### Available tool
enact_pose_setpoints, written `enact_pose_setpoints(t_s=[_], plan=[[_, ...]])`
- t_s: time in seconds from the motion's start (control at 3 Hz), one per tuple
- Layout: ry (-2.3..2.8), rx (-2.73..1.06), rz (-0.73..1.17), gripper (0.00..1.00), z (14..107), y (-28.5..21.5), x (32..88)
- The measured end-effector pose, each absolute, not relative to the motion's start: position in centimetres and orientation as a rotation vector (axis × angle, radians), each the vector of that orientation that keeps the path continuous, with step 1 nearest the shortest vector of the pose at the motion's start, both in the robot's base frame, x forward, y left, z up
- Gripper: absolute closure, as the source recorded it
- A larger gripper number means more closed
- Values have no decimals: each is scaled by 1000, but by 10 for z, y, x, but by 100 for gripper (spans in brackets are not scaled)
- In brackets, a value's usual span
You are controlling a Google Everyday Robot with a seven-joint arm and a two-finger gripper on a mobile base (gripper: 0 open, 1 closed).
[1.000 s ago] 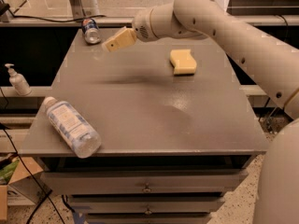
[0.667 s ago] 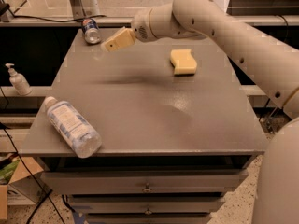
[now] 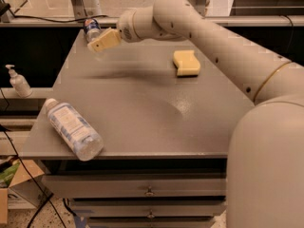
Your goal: Move pepsi can near blue plastic bottle
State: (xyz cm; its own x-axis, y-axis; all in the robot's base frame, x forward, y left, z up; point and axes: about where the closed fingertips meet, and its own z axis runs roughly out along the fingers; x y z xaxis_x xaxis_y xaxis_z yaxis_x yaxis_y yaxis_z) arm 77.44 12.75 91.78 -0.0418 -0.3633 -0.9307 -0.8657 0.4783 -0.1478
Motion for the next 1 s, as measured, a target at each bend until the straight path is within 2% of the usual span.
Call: enact_pose_setpoints(t_s=[1.0], plan=[[1585,-901,719,0,880,202,846]])
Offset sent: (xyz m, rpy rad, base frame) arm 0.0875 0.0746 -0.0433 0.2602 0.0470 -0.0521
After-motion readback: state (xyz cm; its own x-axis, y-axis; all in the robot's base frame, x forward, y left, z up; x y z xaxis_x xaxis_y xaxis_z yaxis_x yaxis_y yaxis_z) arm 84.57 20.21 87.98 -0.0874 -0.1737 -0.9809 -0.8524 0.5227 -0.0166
